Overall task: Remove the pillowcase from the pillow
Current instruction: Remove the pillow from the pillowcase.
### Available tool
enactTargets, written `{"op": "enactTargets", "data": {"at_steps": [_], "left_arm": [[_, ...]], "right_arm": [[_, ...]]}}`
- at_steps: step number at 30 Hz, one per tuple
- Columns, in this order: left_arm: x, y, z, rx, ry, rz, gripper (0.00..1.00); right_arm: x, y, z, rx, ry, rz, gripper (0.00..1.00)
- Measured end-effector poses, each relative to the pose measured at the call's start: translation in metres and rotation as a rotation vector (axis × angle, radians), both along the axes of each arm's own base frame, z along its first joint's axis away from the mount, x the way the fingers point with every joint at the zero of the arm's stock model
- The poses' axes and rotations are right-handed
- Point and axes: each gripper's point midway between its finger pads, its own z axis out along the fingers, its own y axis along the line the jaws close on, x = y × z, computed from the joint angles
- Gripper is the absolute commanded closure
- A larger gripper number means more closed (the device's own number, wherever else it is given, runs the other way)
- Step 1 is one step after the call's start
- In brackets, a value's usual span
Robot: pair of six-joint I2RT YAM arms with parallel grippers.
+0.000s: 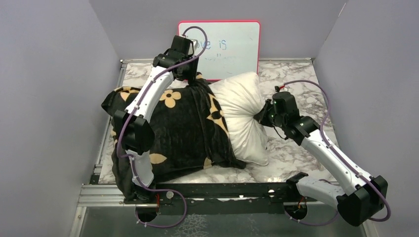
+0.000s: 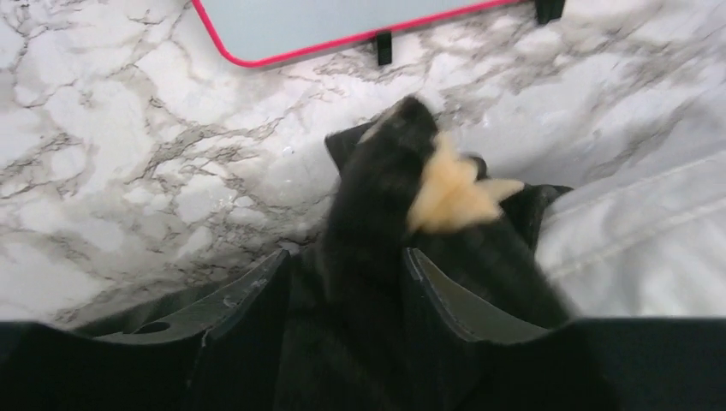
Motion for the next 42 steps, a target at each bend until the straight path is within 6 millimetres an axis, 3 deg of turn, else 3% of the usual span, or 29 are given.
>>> {"op": "enactTargets", "data": {"at_steps": [4, 7, 10, 12, 14, 16, 17, 19, 20, 25, 31, 34, 38, 41, 42], "left_arm": [[0.007, -0.004, 0.031, -0.054, -0.056, -0.044, 0.18], [0.008, -0.018, 0.065, -0.101, -0.132, -0.087, 0.16], [-0.007, -0.033, 0.089, -0.132, -0.174, -0.138, 0.16], [-0.022, -0.042, 0.104, -0.15, -0.2, -0.171, 0.16], [-0.047, -0.055, 0.112, -0.169, -0.21, -0.211, 0.16], [-0.079, -0.072, 0.116, -0.19, -0.21, -0.262, 0.16], [-0.089, -0.079, 0.114, -0.202, -0.205, -0.275, 0.16], [-0.136, -0.102, 0.103, -0.221, -0.169, -0.359, 0.16], [-0.152, -0.111, 0.096, -0.239, -0.153, -0.383, 0.16], [-0.234, -0.137, 0.05, -0.288, -0.028, -0.442, 0.16], [-0.301, -0.177, 0.037, -0.347, 0.005, -0.481, 0.16], [-0.332, -0.194, 0.022, -0.348, 0.022, -0.474, 0.16], [-0.339, -0.201, -0.019, -0.295, 0.034, -0.362, 0.15], [-0.327, -0.204, -0.06, -0.234, 0.014, -0.258, 0.15], [-0.323, -0.205, -0.072, -0.219, 0.002, -0.237, 0.15]], "right_arm": [[0.01, -0.017, -0.01, -0.057, 0.073, -0.052, 1.0], [0.025, -0.031, -0.009, -0.084, 0.102, -0.097, 0.99], [0.042, -0.048, -0.007, -0.068, 0.125, -0.141, 0.99], [0.053, -0.063, -0.009, -0.047, 0.148, -0.172, 0.88], [0.062, -0.074, -0.013, -0.038, 0.175, -0.187, 0.57], [0.068, -0.078, -0.014, -0.036, 0.194, -0.174, 0.35], [0.071, -0.08, -0.013, -0.043, 0.192, -0.166, 0.23], [0.072, -0.08, -0.009, -0.048, 0.187, -0.148, 0.02], [0.07, -0.081, -0.008, -0.058, 0.187, -0.137, 0.0], [0.05, -0.09, -0.003, -0.089, 0.194, -0.164, 0.0], [0.007, -0.085, 0.004, -0.039, 0.167, -0.128, 0.02], [-0.009, -0.074, -0.003, 0.015, 0.175, -0.082, 0.14], [-0.021, -0.053, -0.024, 0.11, 0.24, 0.009, 0.44], [-0.024, -0.036, -0.039, 0.188, 0.294, 0.069, 0.66], [-0.025, -0.033, -0.042, 0.213, 0.302, 0.079, 0.68]]}}
